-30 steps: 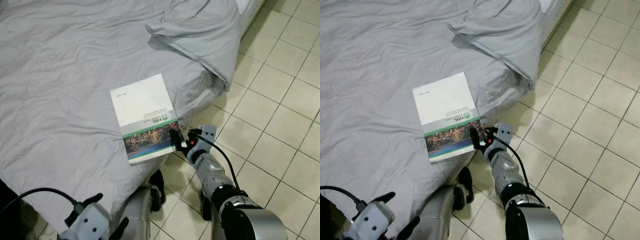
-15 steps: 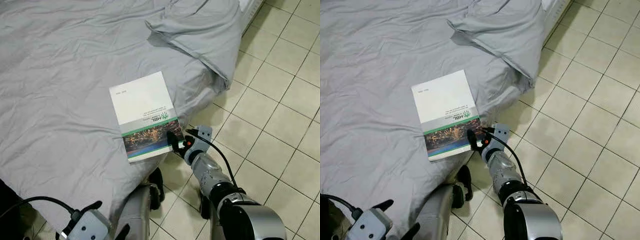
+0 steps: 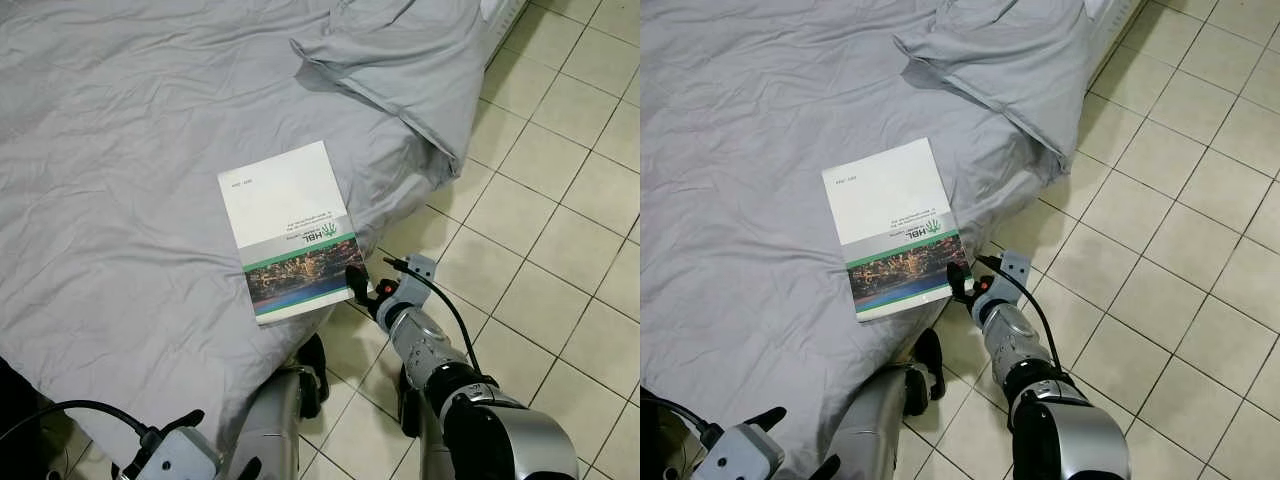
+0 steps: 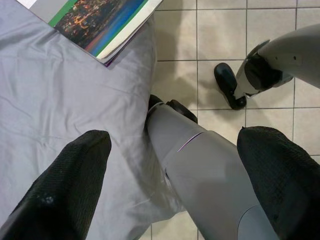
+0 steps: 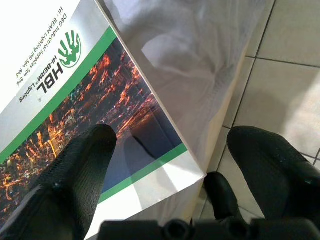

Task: Clean up the room

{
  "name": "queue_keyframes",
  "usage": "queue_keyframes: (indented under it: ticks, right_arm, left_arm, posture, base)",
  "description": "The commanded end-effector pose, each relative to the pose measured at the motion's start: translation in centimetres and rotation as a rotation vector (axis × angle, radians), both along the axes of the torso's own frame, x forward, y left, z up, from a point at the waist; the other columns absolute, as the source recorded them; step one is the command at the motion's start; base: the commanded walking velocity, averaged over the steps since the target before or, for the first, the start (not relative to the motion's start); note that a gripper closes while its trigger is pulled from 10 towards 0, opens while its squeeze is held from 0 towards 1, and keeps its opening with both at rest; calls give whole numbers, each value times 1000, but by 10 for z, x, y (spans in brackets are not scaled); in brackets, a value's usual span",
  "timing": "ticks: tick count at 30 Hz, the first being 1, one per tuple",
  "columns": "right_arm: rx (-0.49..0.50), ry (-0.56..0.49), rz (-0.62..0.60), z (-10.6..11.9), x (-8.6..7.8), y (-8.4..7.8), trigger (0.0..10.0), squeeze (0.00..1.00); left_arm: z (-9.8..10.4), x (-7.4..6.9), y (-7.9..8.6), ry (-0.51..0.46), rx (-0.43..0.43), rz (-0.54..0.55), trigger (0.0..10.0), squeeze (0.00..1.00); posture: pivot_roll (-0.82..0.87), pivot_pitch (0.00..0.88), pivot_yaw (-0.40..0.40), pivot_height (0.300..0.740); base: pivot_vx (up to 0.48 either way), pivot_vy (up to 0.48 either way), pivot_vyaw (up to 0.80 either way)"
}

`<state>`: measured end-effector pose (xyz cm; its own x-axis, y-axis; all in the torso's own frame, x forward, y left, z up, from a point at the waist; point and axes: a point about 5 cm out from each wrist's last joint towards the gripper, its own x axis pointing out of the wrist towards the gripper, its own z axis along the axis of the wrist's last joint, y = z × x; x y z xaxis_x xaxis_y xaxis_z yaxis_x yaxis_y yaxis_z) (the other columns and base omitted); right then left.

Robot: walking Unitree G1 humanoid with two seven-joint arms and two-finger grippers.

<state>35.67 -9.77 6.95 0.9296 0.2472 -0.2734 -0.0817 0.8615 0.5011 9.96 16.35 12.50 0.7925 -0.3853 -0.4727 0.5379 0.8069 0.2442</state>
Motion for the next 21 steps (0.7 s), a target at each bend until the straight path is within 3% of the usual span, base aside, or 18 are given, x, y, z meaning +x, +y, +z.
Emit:
queue_keyframes:
  ticks: [1, 8, 9, 10, 21]
  right_arm:
    - [46, 100, 21, -20, -13, 10, 10000, 0]
    - [109, 126, 65, -17, -13, 21, 10000, 0]
    - [101, 123, 93, -16, -13, 27, 6745, 0]
    - [96, 120, 96, -15, -13, 28, 0, 0]
    - [95, 132, 63, -16, -12, 21, 0, 0]
  left_arm:
    - [-3, -9, -1, 46, 3, 4, 10000, 0]
    - [-2, -12, -2, 57, 8, 1, 10000, 0]
    - [-2, -12, -2, 58, 11, 2, 10000, 0]
    - [-3, -12, -2, 58, 11, 3, 10000, 0]
    - [-4, -11, -3, 57, 8, 8, 10000, 0]
  posture:
    - [322, 715, 198, 740]
    - [322, 710, 200, 740]
    - [322, 711, 199, 740]
    - [322, 712, 196, 740]
    - [306, 705, 185, 740]
  base:
    - [0, 0, 0]
    - [0, 0, 0]
    - [0, 0, 0]
    - [0, 0, 0]
    - [0, 0, 0]
